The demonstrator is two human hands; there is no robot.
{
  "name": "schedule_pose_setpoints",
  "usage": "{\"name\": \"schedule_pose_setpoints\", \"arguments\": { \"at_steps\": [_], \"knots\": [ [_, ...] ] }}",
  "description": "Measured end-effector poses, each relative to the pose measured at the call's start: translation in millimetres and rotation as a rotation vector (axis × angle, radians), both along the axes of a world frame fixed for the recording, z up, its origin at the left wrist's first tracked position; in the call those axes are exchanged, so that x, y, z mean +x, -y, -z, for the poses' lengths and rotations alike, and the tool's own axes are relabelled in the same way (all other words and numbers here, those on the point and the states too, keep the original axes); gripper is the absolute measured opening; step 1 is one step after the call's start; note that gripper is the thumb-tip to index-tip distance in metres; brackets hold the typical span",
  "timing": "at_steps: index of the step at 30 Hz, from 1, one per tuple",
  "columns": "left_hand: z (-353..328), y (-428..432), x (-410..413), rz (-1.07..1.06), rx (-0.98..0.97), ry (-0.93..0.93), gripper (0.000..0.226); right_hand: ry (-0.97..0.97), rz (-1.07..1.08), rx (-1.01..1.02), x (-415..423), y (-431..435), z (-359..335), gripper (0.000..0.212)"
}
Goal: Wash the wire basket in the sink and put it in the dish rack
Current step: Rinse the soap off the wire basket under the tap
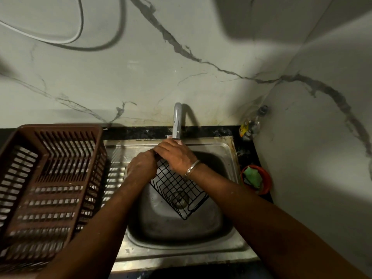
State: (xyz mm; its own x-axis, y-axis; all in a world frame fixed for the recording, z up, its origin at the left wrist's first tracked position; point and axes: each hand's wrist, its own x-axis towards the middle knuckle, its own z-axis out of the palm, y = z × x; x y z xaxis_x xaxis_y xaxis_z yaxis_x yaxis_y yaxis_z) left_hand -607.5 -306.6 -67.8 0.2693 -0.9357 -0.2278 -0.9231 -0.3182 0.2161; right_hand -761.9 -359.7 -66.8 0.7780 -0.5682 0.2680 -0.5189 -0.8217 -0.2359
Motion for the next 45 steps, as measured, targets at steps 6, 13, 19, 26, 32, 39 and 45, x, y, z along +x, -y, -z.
{"name": "schedule_pose_setpoints", "arguments": {
  "at_steps": [6,13,19,26,32,39,45],
  "knots": [
    [0.7,-0.9,7.0,0.021,-0.055,-0.017,0.026,0.002,0.091,0.056,-5.7,7.7,-6.3,0.054],
    [5.5,-4.8,6.7,-0.014,-0.048,-0.093,0.015,0.157,0.364,0.151,-5.4,2.1,0.0,0.053],
    [6.0,-8.8,-3.2,-0.011,-0.036,-0.077,0.018,0.126,0.148,-0.002,-3.0,-1.1,7.0,0.056],
    [5.6,-12.5,6.1,-0.034,-0.014,-0.079,0.016,0.147,0.348,0.286,-8.8,5.7,-2.8,0.034],
    [1.0,-9.5,-8.3,-0.008,-0.014,-0.043,0.022,0.376,0.501,0.364,-6.5,-2.0,1.6,0.017],
    [-2.3,-6.5,-15.0,-0.012,-0.013,-0.023,0.043,0.405,0.552,0.355,-22.1,-2.1,0.9,0.021],
    [-6.5,-4.0,-8.0,-0.055,-0.015,-0.061,0.055,0.405,0.458,0.417,-23.6,1.9,1.8,0.018]
  ]
}}
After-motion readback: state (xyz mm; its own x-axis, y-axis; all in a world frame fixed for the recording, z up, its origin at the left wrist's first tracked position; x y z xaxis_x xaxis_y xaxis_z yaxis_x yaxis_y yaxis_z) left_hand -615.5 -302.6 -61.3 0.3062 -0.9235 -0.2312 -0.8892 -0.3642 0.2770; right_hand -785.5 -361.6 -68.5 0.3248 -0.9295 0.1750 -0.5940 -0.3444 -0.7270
